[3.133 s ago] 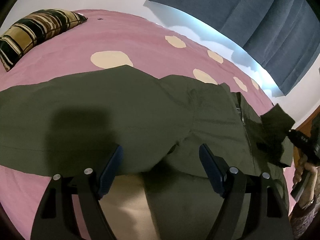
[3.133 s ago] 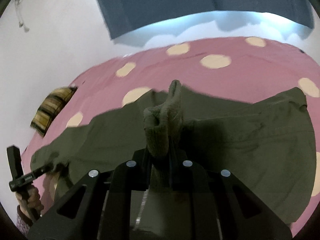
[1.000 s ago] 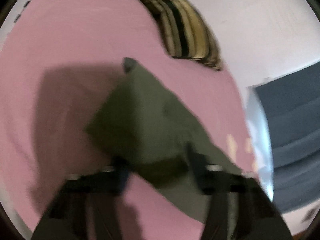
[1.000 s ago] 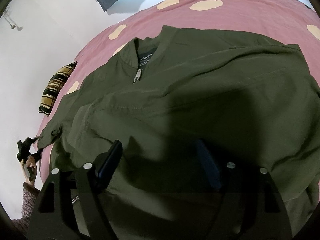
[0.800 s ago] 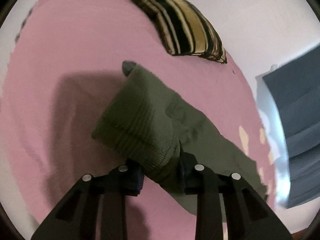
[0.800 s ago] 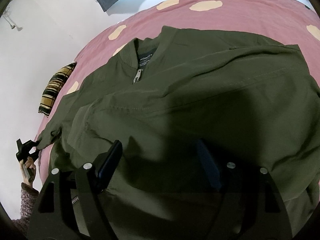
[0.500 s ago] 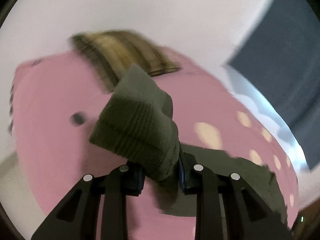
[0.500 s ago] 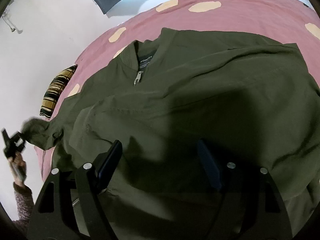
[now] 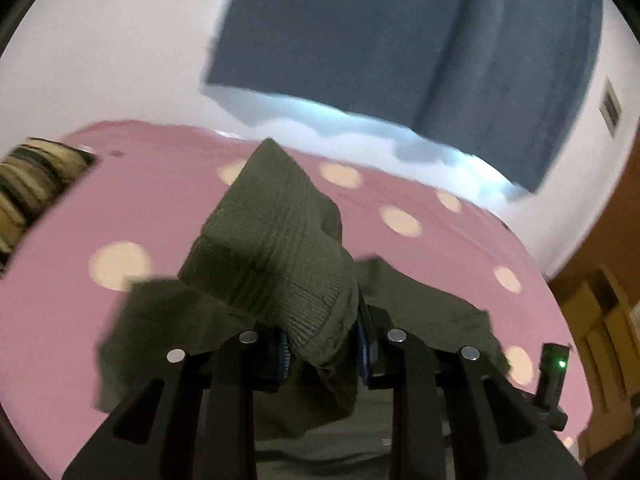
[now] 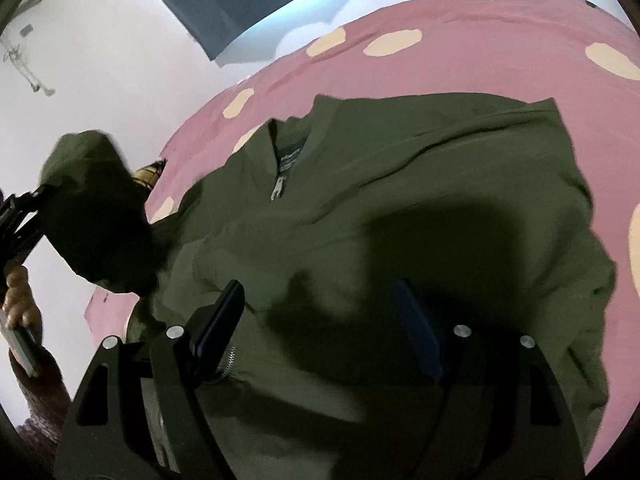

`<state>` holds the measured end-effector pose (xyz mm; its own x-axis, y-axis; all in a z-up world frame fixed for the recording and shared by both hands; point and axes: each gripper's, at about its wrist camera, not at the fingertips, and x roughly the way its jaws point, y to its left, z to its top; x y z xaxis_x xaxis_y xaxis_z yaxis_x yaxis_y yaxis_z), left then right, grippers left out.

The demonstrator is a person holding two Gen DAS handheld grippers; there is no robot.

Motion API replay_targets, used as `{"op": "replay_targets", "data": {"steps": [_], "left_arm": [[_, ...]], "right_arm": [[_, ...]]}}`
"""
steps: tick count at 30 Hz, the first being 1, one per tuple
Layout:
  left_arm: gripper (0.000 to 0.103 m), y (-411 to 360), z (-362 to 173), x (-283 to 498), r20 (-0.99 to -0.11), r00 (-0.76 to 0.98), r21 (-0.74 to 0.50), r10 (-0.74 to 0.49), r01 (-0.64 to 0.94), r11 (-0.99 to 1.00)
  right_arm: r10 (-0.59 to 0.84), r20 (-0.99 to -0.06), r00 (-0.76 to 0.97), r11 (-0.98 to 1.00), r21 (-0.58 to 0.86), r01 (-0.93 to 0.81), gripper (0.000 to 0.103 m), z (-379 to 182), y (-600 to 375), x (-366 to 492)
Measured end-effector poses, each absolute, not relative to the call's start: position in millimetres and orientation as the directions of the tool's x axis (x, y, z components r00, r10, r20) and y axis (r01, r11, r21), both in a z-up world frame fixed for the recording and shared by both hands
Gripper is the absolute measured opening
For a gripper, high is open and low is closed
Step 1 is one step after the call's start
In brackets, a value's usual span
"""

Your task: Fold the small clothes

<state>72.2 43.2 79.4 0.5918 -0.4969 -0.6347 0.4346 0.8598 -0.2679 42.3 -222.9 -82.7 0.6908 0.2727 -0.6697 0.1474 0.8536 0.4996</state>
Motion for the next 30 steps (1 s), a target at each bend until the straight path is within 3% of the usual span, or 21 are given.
{"op": "replay_targets", "data": {"steps": [8, 11, 13, 19, 30], "left_arm": [[0.028, -69.2, -2.3, 65.2, -0.766, 0.448, -0.198, -0.462, 0.518, 0.832], [0.035, -97.4, -34.7, 49.4, -0.84, 0.374, -0.148, -0.393, 0.54, 0.829], [0.047, -107.9, -37.8, 40.9, -0.851, 0.345, -0.151, -0.395, 0.561, 0.814], [0.069, -101.8, -22.7, 3.7, -0.794, 0.414, -0.121, -0.444, 0.609, 0.784], [0.076, -39.0, 18.7, -15.2, -0.676, 0.489, -0.138, -0.551, 0.65, 0.747]], "right_arm": [[0.268, -0.648, 0.713, 0.809, 0.553, 0.198, 0.077, -85.5, -259.7, 22.6], [0.286, -0.637, 0.716, 0.785, 0.584, 0.207, 0.077, -89.8, -268.2, 20.9], [0.292, -0.634, 0.716, 0.778, 0.593, 0.207, 0.077, -91.0, -269.3, 20.9], [0.296, -0.631, 0.717, 0.776, 0.596, 0.205, 0.077, -90.4, -267.3, 22.7], [0.324, -0.593, 0.737, 0.761, 0.626, 0.169, 0.077, -69.5, -249.4, 26.4]]}}
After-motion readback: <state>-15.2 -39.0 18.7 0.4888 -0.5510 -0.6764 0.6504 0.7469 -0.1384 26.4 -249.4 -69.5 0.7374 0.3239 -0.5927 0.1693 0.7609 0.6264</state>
